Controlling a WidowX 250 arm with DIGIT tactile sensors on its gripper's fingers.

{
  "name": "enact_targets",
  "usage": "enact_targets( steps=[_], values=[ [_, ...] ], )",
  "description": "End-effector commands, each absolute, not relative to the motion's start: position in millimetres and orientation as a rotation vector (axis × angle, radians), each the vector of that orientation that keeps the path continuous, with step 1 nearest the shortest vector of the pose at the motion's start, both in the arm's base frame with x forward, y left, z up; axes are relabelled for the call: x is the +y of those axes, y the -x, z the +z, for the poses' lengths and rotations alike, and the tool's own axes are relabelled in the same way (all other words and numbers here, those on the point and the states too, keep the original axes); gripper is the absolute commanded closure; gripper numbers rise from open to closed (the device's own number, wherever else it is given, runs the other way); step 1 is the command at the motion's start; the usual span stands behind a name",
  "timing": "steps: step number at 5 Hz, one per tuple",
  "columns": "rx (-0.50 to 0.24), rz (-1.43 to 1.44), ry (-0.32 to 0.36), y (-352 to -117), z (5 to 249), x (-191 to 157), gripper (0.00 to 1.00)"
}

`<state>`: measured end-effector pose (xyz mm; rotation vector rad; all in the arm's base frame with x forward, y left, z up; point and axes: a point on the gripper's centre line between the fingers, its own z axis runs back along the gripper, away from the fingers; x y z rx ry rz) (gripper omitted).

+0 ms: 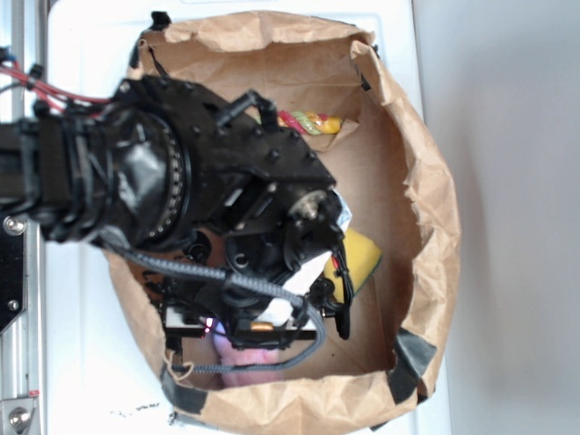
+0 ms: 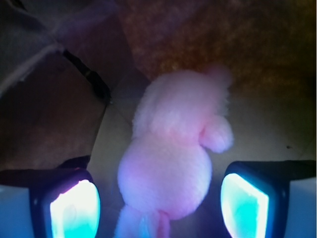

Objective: Grab the pink bunny.

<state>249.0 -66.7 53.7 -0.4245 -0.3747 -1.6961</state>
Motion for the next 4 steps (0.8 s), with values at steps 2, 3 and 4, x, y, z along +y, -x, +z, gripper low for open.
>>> enact_targets(
  steps=[2, 3, 4],
  values=[
    [-0.444, -1.815, 0.398, -234.4, 93.9, -76.5, 0.00],
    [-0.444, -1.815, 0.398, -234.4, 93.9, -76.5, 0.00],
    [-0.444, -1.815, 0.398, -234.4, 93.9, -76.5, 0.00]
  ],
)
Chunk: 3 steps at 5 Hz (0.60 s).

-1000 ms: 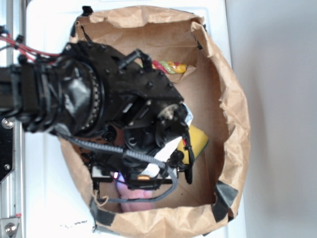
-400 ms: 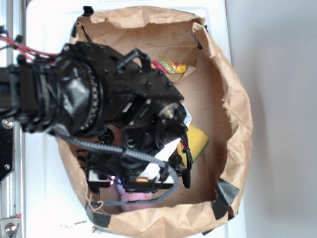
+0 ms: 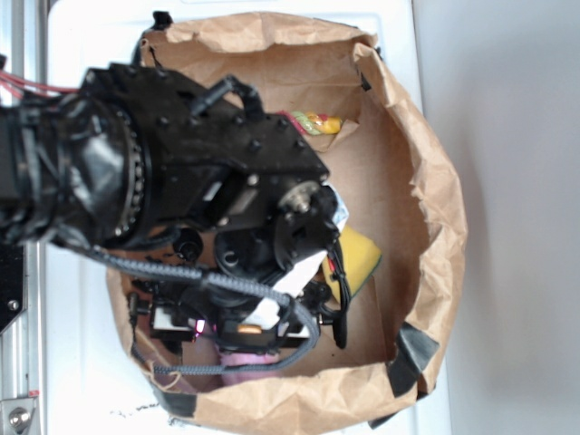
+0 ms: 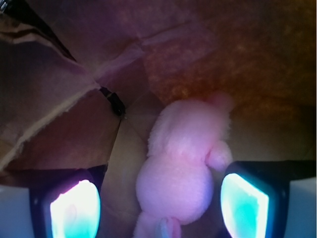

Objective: Grab the pink bunny.

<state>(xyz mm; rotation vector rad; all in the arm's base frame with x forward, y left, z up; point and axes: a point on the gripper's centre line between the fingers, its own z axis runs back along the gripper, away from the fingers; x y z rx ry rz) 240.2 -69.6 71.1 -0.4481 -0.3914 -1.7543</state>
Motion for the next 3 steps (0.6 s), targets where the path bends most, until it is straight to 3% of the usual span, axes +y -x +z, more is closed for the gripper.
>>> enact_targets(
  steps=[1, 3],
  values=[
    [-0.444, -1.815, 0.398, -234, 94, -77, 0.00],
    [-0.512, -1.782, 0.370, -234, 88, -89, 0.00]
  ],
)
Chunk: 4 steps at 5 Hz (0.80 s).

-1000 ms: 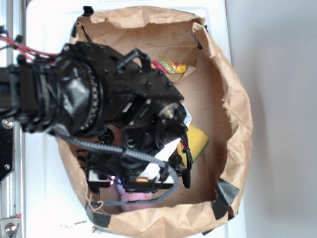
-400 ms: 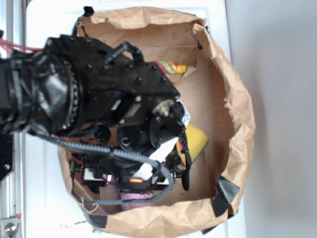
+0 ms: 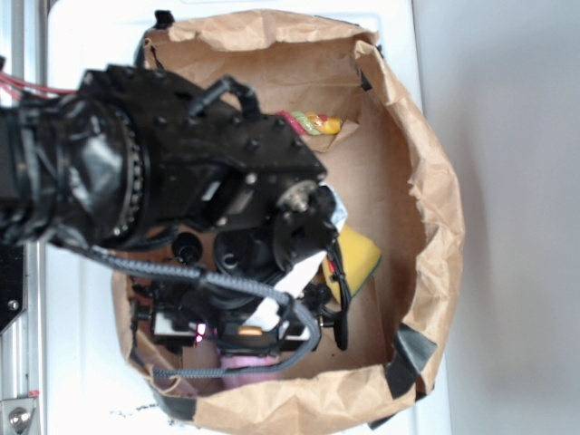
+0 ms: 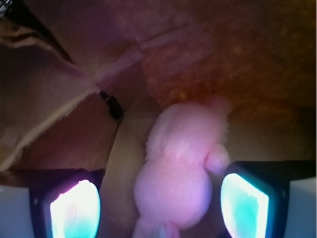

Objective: Grab the pink bunny.

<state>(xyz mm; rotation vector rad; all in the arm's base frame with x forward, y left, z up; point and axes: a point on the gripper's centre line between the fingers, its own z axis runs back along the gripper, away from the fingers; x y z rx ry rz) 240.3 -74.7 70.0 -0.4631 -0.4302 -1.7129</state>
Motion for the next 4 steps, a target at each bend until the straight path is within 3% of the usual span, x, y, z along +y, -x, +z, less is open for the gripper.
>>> enact_targets(
  steps=[1, 3, 4],
  values=[
    [-0.501, -1.802, 0.365, -237, 76, -97, 0.00],
    [-0.361, -1.884, 0.218, -234, 48, -95, 0.00],
    [-0.353, -1.877, 0.214, -237, 46, -93, 0.00]
  ],
)
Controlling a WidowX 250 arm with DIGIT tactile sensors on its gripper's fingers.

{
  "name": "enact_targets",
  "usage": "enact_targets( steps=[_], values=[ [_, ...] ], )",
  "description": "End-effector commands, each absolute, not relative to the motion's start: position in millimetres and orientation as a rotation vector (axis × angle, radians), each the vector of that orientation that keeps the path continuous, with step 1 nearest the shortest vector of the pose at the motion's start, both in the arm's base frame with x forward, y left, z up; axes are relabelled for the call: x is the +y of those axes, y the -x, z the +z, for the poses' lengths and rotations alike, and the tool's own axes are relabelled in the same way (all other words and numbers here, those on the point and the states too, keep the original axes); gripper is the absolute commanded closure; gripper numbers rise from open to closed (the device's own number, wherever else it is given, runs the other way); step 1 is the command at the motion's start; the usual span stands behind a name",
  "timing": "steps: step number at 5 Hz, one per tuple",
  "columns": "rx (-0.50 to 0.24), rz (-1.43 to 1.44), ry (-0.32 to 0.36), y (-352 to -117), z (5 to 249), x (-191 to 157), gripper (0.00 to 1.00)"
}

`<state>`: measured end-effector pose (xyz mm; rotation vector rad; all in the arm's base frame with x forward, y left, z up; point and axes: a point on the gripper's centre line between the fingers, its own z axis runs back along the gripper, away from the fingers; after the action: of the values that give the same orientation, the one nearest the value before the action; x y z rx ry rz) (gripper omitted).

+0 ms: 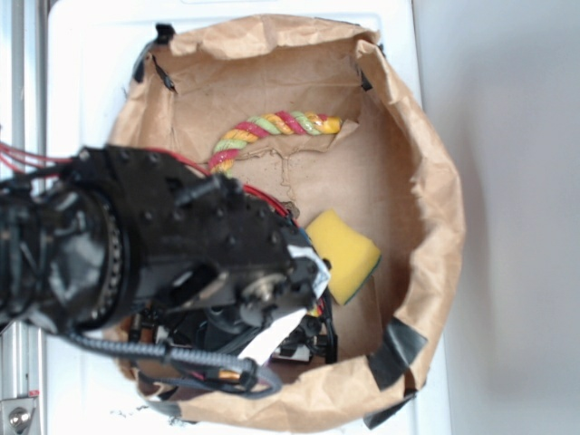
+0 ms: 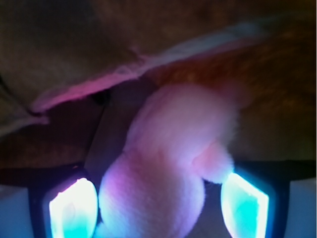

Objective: Grab the pink bunny.

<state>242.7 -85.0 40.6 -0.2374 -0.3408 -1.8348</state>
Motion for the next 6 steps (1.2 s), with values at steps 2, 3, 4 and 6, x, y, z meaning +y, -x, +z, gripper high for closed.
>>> enact_targets(
  steps=[2, 3, 4, 6],
  values=[
    [-0.373, -1.843, 0.211, -237, 48, -89, 1.00],
    [-0.366, -1.837, 0.217, -241, 52, -82, 1.00],
    [-0.399, -1.853, 0.197, -247, 64, -65, 1.00],
    [-0.365, -1.957, 0.038, -274, 86, -13, 1.00]
  ],
)
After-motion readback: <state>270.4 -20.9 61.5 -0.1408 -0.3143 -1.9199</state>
